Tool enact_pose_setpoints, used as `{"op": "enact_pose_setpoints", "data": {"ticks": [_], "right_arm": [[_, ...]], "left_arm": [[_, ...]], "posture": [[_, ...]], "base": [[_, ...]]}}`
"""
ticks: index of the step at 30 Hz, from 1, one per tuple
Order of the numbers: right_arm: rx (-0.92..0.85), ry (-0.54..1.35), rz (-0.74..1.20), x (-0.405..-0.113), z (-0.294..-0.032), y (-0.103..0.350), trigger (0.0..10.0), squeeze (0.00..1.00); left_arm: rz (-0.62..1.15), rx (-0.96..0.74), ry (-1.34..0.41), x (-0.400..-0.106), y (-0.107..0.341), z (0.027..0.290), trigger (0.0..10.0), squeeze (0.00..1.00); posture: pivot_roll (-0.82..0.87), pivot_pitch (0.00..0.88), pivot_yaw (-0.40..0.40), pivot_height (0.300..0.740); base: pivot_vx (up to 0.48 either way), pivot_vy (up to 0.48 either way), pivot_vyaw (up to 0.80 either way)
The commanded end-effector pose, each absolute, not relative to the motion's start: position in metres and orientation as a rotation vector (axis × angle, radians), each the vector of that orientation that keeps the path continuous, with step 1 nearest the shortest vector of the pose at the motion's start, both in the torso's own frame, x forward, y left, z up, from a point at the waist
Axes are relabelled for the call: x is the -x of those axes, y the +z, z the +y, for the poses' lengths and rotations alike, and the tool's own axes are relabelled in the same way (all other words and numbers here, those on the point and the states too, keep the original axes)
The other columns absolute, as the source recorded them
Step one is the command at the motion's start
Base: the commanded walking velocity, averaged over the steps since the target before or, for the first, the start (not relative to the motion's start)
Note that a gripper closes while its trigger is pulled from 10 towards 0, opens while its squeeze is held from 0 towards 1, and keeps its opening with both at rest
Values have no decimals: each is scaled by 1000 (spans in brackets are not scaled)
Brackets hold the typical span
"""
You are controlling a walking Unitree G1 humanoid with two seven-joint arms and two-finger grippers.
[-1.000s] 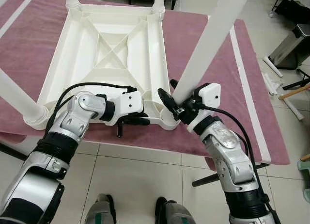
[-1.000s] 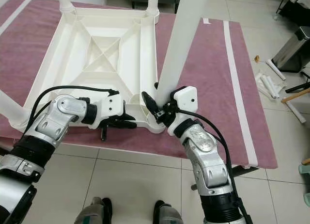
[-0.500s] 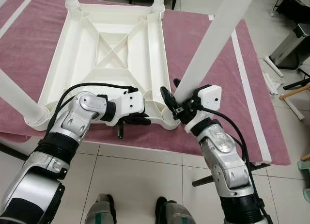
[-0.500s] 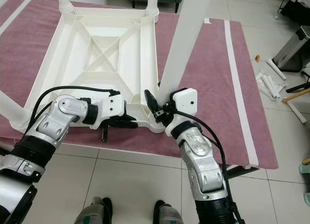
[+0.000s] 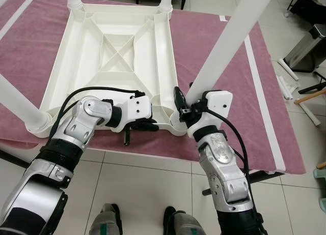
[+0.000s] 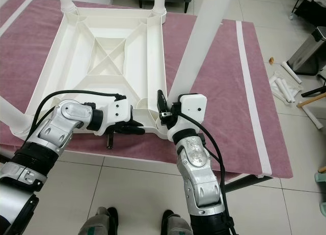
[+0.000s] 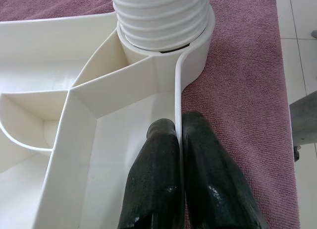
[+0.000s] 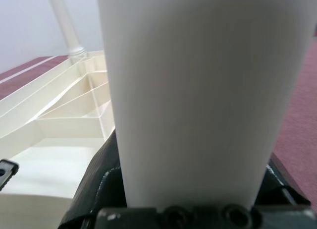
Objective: Building children table
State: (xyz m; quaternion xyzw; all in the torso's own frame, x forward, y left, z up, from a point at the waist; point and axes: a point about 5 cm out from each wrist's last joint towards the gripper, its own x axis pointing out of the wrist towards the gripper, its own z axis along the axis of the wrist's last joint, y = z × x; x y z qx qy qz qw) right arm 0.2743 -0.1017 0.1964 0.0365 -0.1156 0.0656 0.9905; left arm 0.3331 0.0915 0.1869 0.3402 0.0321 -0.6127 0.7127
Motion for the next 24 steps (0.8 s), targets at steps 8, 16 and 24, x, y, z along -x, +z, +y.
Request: {"op": "enact_pose_setpoints", "data": {"ticks": [8, 16, 24], "right_arm": [[125, -195, 28, -265, -144, 137, 10000, 0], [152, -280, 61, -259, -147, 129, 10000, 0], [134, -325, 92, -258, -150, 125, 10000, 0]], "left_arm": [[59, -722, -1284, -338, 190, 108, 0, 0], [63, -722, -1274, -338, 189, 110, 0, 0], [65, -723, -1267, -339, 188, 112, 0, 0]], "posture": [[61, 223, 2, 740], [62, 216, -2, 740], [61, 211, -2, 740]], "base": [[0, 0, 0], [0, 0, 0], [0, 0, 0]]}}
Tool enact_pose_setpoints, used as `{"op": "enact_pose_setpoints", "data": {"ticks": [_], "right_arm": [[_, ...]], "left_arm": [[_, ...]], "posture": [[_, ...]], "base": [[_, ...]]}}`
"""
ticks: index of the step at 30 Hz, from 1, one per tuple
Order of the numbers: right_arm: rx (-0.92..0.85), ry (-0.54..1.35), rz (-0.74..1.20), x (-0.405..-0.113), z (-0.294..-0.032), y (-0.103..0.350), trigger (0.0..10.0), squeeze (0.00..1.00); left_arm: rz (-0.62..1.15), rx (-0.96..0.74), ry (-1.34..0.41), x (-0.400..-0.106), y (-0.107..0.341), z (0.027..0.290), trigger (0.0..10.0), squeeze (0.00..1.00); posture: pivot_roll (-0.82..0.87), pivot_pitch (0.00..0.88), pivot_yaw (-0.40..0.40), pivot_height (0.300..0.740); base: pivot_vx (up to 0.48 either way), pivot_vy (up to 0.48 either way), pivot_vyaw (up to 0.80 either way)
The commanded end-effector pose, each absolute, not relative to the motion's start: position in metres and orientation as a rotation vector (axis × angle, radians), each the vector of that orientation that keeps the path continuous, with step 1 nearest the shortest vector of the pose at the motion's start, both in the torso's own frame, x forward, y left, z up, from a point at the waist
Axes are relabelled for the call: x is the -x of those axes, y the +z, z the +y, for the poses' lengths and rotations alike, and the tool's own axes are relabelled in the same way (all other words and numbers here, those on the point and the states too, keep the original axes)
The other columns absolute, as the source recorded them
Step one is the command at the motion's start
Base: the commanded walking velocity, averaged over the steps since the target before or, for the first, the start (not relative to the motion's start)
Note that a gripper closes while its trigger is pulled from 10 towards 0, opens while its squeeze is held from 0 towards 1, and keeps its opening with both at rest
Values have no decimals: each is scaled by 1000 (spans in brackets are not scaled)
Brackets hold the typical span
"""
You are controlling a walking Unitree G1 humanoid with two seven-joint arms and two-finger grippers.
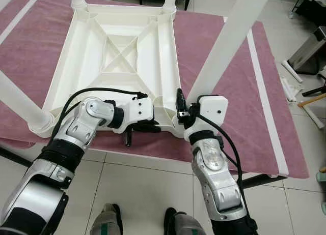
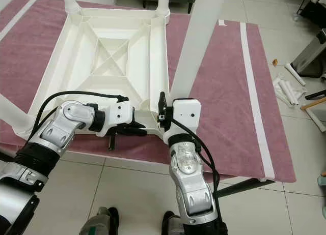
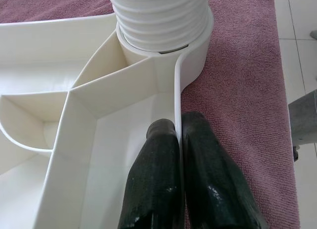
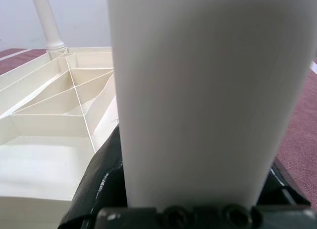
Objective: Building children table
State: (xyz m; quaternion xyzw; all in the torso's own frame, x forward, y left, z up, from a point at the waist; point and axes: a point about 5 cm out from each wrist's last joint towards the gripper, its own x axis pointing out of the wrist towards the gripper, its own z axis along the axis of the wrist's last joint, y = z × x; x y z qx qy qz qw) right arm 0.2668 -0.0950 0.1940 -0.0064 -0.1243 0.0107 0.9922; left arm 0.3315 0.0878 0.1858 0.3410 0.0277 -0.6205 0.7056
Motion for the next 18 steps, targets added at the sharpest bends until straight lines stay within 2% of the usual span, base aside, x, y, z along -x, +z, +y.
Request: {"op": "enact_pose_setpoints", "data": {"ticks": [1, 5, 14, 15, 16, 17, 18], "right_arm": [[134, -325, 92, -258, -150, 125, 10000, 0], [108, -373, 175, -255, -152, 117, 10000, 0], [115, -339, 136, -256, -146, 121, 10000, 0], [114, -318, 117, -258, -144, 123, 10000, 235], [114, -318, 117, -258, -144, 123, 10000, 235], [108, -298, 101, -259, -142, 126, 10000, 1000], [108, -298, 101, -259, -142, 126, 10000, 1000]], "left_arm": [[65, -723, -1267, -339, 188, 112, 0, 0], [65, -723, -1267, -339, 188, 113, 0, 0], [65, -724, -1263, -339, 189, 113, 0, 0], [65, -725, -1261, -339, 189, 114, 0, 0], [65, -725, -1261, -339, 189, 114, 0, 0], [66, -726, -1260, -339, 189, 114, 0, 0], [66, -726, -1260, -339, 189, 114, 0, 0]], "posture": [[61, 211, -2, 740], [61, 212, -3, 740], [64, 216, -4, 740], [64, 216, -4, 740], [64, 216, -4, 740], [64, 216, -4, 740], [64, 216, -4, 740]], "base": [[0, 0, 0], [0, 0, 0], [0, 0, 0], [0, 0, 0], [0, 0, 0], [0, 0, 0], [0, 0, 0]]}}
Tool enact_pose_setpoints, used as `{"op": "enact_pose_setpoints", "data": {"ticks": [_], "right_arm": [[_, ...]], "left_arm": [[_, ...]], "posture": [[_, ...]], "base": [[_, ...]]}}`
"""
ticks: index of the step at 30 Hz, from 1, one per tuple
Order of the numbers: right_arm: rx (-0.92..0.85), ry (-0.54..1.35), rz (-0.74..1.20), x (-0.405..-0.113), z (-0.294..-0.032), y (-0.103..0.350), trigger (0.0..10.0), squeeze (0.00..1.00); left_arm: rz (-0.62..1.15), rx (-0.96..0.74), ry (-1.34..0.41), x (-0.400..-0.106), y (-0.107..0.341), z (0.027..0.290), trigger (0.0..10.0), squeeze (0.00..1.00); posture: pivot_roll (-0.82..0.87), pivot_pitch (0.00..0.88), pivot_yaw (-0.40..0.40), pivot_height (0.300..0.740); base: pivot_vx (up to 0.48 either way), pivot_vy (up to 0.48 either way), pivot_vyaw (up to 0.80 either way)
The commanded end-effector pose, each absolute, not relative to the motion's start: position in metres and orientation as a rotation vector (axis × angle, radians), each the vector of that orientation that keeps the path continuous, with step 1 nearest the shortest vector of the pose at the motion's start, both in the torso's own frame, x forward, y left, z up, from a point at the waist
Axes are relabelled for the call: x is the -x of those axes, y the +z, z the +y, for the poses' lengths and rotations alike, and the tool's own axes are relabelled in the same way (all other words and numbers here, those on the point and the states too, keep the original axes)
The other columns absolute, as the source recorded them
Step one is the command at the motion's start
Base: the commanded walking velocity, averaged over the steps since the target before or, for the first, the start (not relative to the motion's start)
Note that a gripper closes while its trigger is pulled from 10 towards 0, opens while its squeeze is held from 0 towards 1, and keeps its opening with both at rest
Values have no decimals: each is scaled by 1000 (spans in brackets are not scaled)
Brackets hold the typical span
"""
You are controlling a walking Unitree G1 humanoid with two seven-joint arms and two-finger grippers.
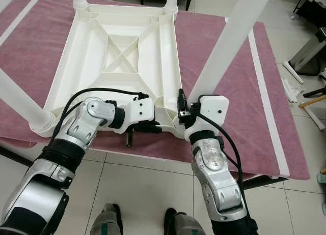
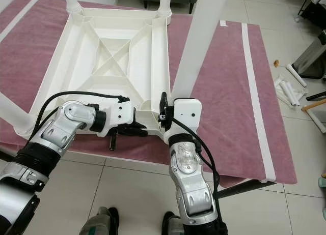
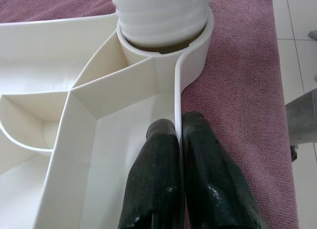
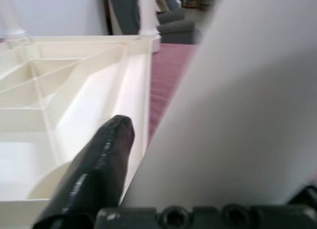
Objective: Building children table
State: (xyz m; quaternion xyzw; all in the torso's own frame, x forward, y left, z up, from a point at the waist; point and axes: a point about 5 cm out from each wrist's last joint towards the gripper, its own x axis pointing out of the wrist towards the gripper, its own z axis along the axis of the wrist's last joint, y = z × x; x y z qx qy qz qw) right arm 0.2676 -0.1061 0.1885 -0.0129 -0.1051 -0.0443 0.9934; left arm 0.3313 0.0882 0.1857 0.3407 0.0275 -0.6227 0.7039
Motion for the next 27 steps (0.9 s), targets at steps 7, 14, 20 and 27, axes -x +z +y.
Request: {"op": "enact_pose_setpoints", "data": {"ticks": [7, 14, 20, 27], "right_arm": [[44, -112, 14, -265, -127, 141, 10000, 0], [35, 27, -51, -269, -117, 151, 1176, 0], [9, 107, -69, -270, -112, 155, 0, 0], [-10, 238, -111, -269, -111, 165, 0, 0]], "left_arm": [[64, -724, -1253, -340, 190, 114, 0, 0], [63, -721, -1251, -340, 190, 114, 0, 0], [63, -720, -1246, -341, 190, 114, 0, 0], [63, -719, -1244, -341, 190, 115, 0, 0]], "posture": [[63, 220, -5, 740], [63, 220, -6, 740], [63, 221, -6, 740], [58, 220, -6, 740]], "base": [[0, 0, 0], [0, 0, 0], [0, 0, 0], [0, 0, 0]]}}
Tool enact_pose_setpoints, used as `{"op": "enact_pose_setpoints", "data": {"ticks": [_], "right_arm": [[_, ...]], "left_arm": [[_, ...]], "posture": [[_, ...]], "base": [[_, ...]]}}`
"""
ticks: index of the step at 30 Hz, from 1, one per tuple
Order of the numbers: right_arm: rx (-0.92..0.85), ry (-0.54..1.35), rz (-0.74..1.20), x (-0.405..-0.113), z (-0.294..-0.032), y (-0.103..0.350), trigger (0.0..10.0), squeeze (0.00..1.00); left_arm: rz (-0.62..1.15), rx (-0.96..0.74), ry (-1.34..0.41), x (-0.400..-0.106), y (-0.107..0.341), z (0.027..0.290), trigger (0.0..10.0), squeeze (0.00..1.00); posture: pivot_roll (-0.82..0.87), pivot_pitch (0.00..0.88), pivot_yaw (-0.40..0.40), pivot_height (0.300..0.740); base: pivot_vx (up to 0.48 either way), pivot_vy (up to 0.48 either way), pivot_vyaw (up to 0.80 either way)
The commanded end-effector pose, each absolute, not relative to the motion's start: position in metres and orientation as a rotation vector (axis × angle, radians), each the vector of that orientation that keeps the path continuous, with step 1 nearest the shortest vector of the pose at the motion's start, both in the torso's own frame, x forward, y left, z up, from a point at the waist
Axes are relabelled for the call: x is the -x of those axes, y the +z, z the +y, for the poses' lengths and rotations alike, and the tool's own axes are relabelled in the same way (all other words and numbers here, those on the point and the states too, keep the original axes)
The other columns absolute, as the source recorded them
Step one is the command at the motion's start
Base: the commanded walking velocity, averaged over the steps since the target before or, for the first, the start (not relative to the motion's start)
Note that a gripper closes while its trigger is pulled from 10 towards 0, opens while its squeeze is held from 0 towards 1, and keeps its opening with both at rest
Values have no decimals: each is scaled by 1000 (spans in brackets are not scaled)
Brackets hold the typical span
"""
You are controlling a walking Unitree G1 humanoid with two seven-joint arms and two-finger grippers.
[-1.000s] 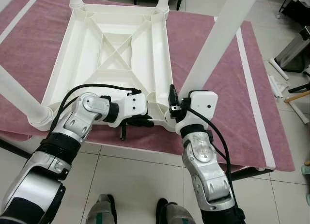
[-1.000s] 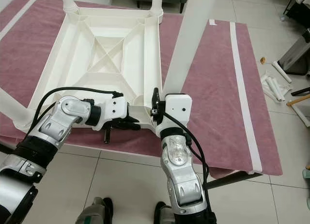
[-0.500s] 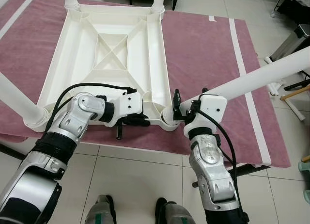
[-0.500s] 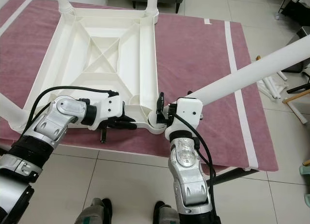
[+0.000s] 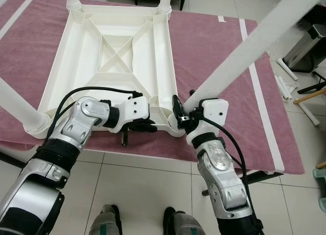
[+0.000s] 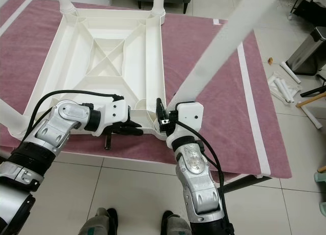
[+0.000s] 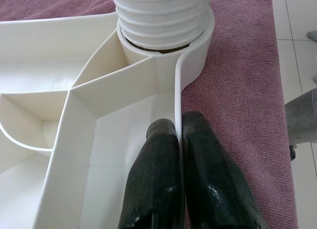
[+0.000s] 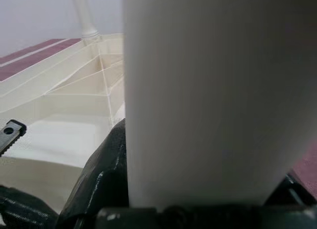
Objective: Building children table
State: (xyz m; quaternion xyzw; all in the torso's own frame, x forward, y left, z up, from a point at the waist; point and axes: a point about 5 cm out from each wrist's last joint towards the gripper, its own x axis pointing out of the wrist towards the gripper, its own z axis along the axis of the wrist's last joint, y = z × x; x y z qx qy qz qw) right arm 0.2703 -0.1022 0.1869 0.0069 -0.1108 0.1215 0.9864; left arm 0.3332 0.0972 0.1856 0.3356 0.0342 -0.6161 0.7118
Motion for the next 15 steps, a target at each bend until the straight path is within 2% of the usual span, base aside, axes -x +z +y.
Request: {"op": "enact_pose_setpoints", "data": {"ticks": [1, 10, 11, 15], "right_arm": [[-10, 238, -111, -269, -111, 165, 0, 0], [85, 359, -131, -269, -117, 171, 0, 0], [109, 423, -126, -269, -115, 171, 627, 0], [123, 467, -122, -269, -114, 172, 627, 0]], "left_arm": [[63, -719, -1244, -341, 190, 115, 0, 0], [62, -717, -1244, -342, 190, 115, 0, 0], [63, -720, -1243, -342, 190, 116, 0, 0], [63, -722, -1243, -342, 190, 116, 0, 0]], "posture": [[58, 220, -6, 740], [50, 218, -6, 740], [50, 217, -4, 740], [50, 217, -4, 740]], "base": [[0, 0, 0], [0, 0, 0], [0, 0, 0], [0, 0, 0]]}}
